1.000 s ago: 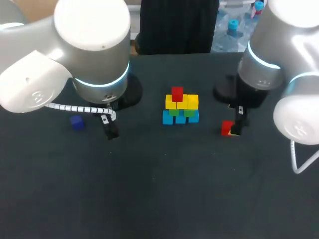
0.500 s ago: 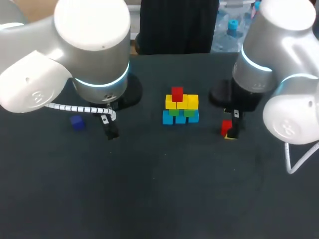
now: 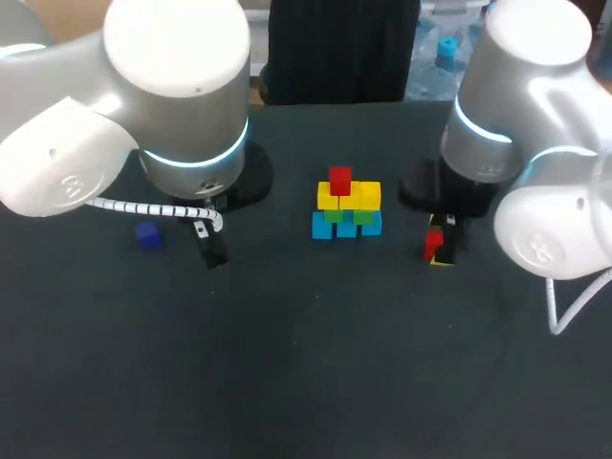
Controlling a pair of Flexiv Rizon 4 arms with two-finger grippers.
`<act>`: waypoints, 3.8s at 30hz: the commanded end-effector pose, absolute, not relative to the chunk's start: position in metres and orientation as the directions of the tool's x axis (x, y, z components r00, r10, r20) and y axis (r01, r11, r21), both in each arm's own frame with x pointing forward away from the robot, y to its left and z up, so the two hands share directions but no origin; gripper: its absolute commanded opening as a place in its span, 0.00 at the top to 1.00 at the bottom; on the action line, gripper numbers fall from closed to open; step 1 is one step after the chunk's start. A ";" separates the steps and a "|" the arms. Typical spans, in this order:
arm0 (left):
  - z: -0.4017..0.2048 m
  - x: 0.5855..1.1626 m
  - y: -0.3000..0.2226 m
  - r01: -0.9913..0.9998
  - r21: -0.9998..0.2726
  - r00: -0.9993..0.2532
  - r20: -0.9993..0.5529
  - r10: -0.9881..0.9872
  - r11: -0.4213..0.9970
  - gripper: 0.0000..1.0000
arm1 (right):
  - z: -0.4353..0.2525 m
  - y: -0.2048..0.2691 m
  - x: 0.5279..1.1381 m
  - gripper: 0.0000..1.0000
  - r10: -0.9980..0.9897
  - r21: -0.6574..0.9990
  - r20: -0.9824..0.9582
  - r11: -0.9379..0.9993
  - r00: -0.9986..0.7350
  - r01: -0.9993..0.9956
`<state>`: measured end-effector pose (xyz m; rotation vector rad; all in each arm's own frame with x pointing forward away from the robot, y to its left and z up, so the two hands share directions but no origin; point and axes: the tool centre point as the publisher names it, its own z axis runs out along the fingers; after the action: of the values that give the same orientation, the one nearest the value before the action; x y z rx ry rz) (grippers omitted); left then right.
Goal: Place the blue cubes, place green cubes on the blue cubes, place the yellow cubes on the green cubes, then place the red cubes on the yellow cubes, and place purple cube on the red cubes.
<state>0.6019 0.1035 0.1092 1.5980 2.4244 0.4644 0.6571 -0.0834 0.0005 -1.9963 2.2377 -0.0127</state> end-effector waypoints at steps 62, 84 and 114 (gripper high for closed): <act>0.110 0.602 0.105 0.857 0.365 -0.393 0.004 0.920 0.364 0.00 | 0.129 -0.038 0.719 1.00 -0.991 -0.231 -0.117 0.088 -0.062 -0.969; 0.110 0.602 0.105 0.857 0.365 -0.393 0.004 0.920 0.364 0.00 | 0.110 0.004 0.706 1.00 -0.990 -0.171 -0.127 -0.035 0.057 -0.985; 0.110 0.602 0.105 0.857 0.365 -0.393 0.004 0.920 0.364 0.00 | 0.096 0.019 0.721 1.00 -0.994 -0.128 -0.103 -0.021 0.035 -0.992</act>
<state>0.6019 0.1035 0.1092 1.5980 2.4244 0.4644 0.7188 0.0164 0.0938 -2.1331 2.0662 -0.0247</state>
